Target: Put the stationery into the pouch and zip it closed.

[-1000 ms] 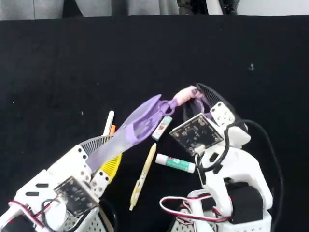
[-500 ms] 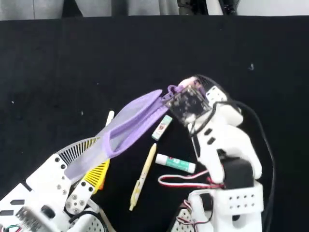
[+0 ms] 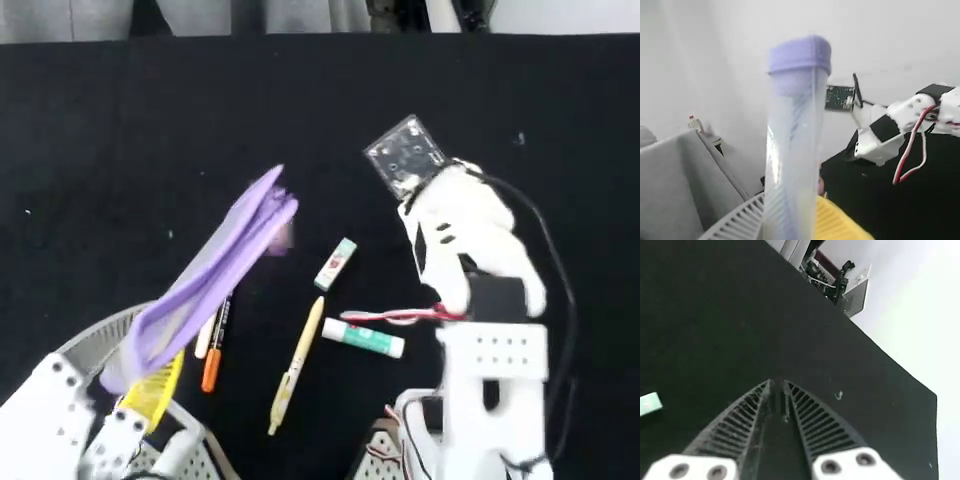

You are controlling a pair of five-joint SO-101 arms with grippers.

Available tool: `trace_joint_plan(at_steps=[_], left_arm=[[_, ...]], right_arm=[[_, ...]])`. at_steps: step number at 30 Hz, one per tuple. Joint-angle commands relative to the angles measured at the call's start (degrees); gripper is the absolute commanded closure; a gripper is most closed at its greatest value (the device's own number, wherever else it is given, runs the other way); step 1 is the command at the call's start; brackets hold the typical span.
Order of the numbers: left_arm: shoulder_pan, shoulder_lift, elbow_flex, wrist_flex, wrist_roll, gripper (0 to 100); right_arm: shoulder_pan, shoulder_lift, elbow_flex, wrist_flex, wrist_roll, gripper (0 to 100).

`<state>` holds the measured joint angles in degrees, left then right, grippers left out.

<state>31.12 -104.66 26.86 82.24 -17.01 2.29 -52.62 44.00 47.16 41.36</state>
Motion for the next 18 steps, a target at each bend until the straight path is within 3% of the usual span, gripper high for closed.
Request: trace_joint_plan(at_steps=[1,7,13,18], left_arm=[[0.57,0.53,12.7,-6.95,4.22,97],[0.57,0.53,20.26,-14.59,4.48,97],[0.04,0.44,18.51,-14.51,4.57,97],[0.48,0.44,17.98,-14.51,4.57,97]], right_arm=[[-2.9,-6.11,-10.95,11.87,-1.49,98.7],[-4.84,-13.85,-17.36,21.1,-5.36,96.6],[-5.19,-17.98,-24.4,28.48,-9.49,77.3],[-14.42,-18.51,-30.29,33.49,-9.93,77.0]])
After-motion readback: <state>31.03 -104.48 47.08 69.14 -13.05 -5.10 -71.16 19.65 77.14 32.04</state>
